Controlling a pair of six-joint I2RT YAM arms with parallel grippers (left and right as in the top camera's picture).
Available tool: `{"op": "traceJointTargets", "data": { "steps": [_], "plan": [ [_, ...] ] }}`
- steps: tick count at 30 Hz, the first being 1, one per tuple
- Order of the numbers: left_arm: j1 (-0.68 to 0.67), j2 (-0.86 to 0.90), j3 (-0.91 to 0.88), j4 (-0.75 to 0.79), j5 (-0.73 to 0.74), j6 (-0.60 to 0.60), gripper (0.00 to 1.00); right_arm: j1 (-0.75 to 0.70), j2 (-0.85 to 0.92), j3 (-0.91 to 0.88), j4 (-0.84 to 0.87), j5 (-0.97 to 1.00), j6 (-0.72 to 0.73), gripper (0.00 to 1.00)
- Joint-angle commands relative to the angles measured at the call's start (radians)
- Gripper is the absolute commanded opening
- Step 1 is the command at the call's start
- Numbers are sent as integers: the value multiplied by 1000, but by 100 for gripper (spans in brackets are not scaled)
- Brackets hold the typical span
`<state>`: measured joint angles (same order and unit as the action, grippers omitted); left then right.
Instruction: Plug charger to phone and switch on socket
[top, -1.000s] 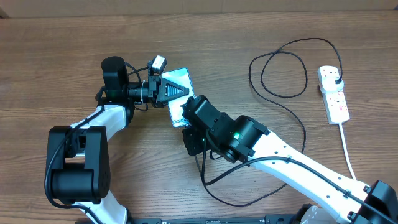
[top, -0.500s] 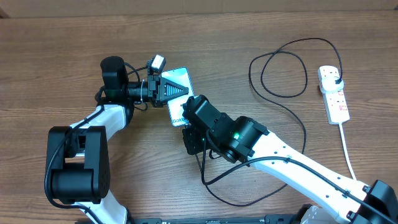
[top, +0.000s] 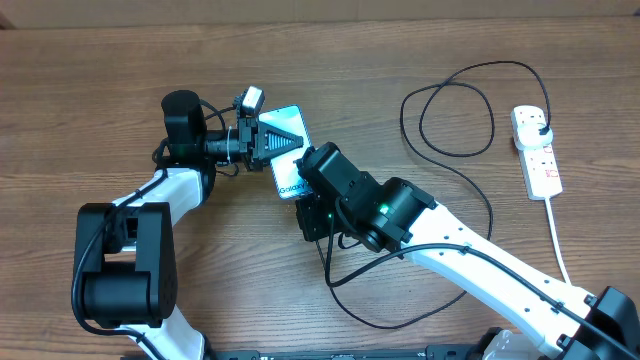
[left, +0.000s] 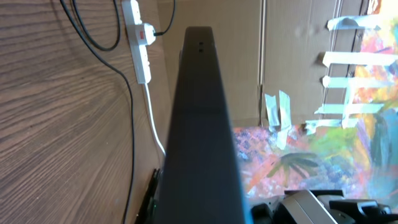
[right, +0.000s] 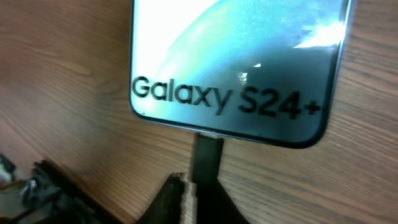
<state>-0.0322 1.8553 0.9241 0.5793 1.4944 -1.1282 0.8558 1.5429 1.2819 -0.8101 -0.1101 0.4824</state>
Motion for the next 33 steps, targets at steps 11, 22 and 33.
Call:
{"op": "traceJointTargets", "data": {
  "steps": [11,22,33],
  "plan": [
    [-45,-6,-8,2,16,-81,4,-22,-63,89,-84,-3,-11,57],
    [-215,-6,55,2,-277,-116,4,-21,-384,89,-196,158,-11,92],
    [-319,6,332,-512,-398,430,9,-21,-652,88,-431,349,118,100]
  ]
}}
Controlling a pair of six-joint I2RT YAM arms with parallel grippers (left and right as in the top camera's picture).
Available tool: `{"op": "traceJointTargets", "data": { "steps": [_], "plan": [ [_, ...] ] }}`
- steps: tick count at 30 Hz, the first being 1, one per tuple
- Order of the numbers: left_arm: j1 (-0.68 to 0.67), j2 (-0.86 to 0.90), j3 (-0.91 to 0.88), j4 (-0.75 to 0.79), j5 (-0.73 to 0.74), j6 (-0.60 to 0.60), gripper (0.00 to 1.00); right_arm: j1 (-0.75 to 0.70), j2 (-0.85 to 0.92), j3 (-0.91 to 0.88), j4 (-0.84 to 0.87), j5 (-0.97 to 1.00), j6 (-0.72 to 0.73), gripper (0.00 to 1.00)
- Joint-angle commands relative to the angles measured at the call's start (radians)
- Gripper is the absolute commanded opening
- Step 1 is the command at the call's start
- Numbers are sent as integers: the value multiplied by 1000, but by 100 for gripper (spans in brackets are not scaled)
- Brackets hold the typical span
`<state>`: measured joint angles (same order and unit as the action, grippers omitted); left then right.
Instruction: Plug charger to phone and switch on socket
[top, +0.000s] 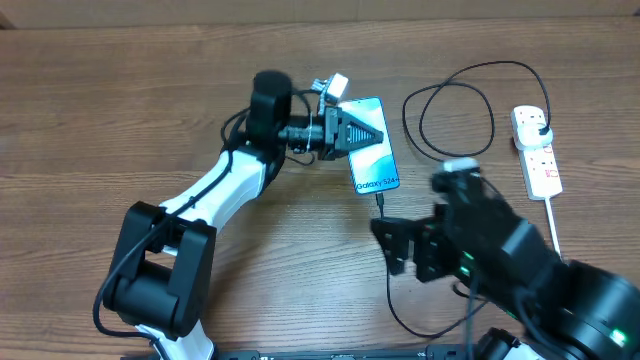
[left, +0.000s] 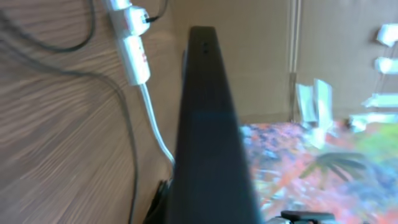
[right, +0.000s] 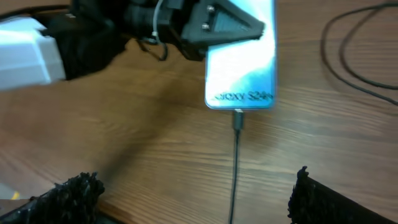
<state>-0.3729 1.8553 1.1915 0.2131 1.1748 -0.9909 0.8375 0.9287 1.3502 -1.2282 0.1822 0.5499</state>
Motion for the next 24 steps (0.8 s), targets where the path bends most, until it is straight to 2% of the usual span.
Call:
{"op": "traceJointTargets", "data": {
  "steps": [1,3,6,10,15,20,24],
  "plan": [
    [31,6,81,-269,-130,388,9,-3,-48,20,-21,57,54,100],
    [60,6,103,-520,-269,580,8,-3,-60,20,-42,57,62,100],
    [119,6,106,-809,-453,780,4,-3,-60,11,-56,57,79,100],
    [178,6,106,-972,-462,981,4,-3,-55,3,-52,57,89,100],
    [220,37,106,-1062,-480,1154,4,-3,-38,2,-48,57,156,100],
    [229,122,106,-1061,-474,1170,4,-3,-6,1,-33,52,161,100],
    [229,212,106,-1040,-392,1170,4,-3,43,1,-34,33,161,100]
  ]
}}
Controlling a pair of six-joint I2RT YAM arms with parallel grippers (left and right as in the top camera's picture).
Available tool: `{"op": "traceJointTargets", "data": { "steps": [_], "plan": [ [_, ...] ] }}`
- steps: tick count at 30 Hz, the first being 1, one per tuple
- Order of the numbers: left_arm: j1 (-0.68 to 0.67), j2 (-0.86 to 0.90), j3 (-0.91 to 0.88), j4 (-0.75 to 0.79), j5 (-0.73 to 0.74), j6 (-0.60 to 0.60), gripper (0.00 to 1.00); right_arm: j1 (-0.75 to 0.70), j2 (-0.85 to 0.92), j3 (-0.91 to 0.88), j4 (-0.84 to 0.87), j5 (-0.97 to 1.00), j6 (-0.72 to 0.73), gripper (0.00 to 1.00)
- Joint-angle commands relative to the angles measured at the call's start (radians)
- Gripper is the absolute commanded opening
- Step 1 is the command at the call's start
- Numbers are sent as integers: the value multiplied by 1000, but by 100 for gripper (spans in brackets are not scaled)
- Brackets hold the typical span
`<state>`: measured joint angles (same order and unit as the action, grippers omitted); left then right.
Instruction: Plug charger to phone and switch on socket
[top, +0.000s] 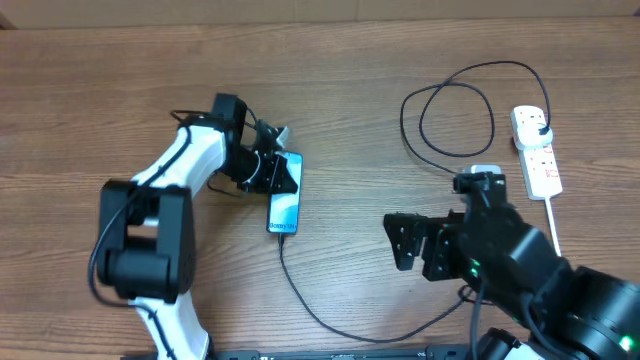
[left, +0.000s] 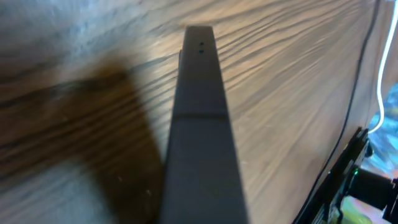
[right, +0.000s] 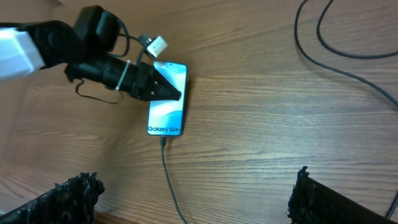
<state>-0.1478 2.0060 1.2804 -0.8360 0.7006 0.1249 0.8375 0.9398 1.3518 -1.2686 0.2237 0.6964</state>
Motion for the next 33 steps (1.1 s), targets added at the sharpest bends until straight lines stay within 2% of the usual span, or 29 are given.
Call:
{"op": "traceJointTargets", "data": {
  "steps": [1,8,11,14,20,26,33],
  "plan": [
    [5,78,18,16,100,54,4,-3,45,0,6,-8,15,100],
    [6,132,18,45,102,51,7,-3,161,0,23,-29,15,100],
    [6,132,18,61,98,43,15,-3,211,0,41,-53,28,100],
    [5,132,18,94,8,-62,23,-3,254,0,63,-52,93,100],
    [5,132,18,92,-77,-75,26,-3,264,0,101,-52,92,100],
    [2,132,18,87,-85,-88,35,-3,264,-1,115,-41,93,100],
    [-30,132,18,50,-222,-96,45,-3,279,-3,217,-40,92,100]
  ]
}}
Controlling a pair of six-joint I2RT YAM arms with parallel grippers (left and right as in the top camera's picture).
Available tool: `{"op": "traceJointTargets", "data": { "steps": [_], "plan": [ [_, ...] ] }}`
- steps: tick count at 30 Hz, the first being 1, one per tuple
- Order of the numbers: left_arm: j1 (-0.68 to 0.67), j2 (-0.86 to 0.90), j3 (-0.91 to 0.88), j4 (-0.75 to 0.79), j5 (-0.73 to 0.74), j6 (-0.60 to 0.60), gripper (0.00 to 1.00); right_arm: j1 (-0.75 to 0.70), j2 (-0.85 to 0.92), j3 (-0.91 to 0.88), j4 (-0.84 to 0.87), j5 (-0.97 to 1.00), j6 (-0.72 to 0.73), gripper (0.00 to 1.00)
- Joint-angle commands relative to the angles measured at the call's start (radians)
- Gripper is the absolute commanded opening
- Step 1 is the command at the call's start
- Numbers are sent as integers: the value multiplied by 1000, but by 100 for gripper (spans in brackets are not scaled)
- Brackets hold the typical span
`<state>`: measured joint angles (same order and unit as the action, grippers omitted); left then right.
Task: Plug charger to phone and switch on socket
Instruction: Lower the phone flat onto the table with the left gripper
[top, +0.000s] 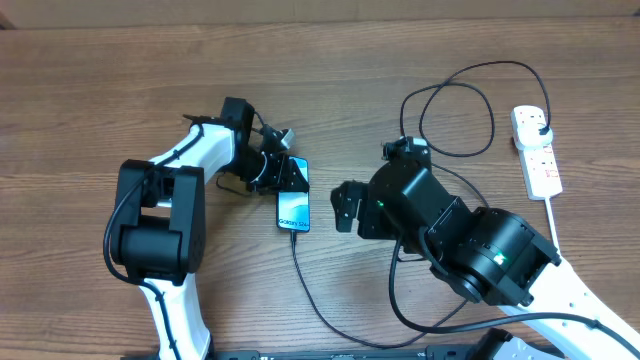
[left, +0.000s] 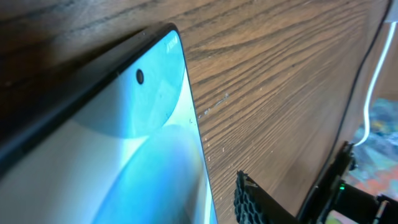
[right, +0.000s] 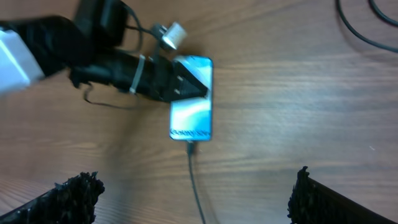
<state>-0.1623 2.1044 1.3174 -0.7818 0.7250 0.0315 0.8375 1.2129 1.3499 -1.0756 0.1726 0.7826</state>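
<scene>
The phone (top: 294, 211) lies flat on the table, blue screen up, and also shows in the right wrist view (right: 192, 115). The black charger cable (top: 300, 262) is plugged into its bottom end. My left gripper (top: 287, 174) is open at the phone's top end. In the left wrist view the screen (left: 124, 137) fills the frame, with one finger (left: 255, 200) standing off its right edge. My right gripper (right: 197, 199) hangs open and empty above the table, right of the phone. The white socket strip (top: 536, 152) lies at the far right with the charger in it.
The cable loops (top: 450, 110) across the table between the phone and the strip. The strip's white lead (top: 558, 235) runs toward the front edge. My right arm's body (top: 470, 240) spans the middle right of the table.
The left gripper has let go of the phone, which now lies flat a little farther right. The right arm has moved up and left, from the front right to beside the phone.
My left gripper held the phone while the right gripper was shut on the plug at its port. Then the right gripper was open and drawn back, with the cable left in the phone. The phone was then lower left, still gripped, and now lies released.
</scene>
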Motion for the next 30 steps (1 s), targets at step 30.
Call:
{"op": "traceJointTargets", "data": {
  "steps": [30],
  "plan": [
    [-29,34,-19,11,-341,-119,60,-3,126,-1,110,58,6,100]
  ]
}}
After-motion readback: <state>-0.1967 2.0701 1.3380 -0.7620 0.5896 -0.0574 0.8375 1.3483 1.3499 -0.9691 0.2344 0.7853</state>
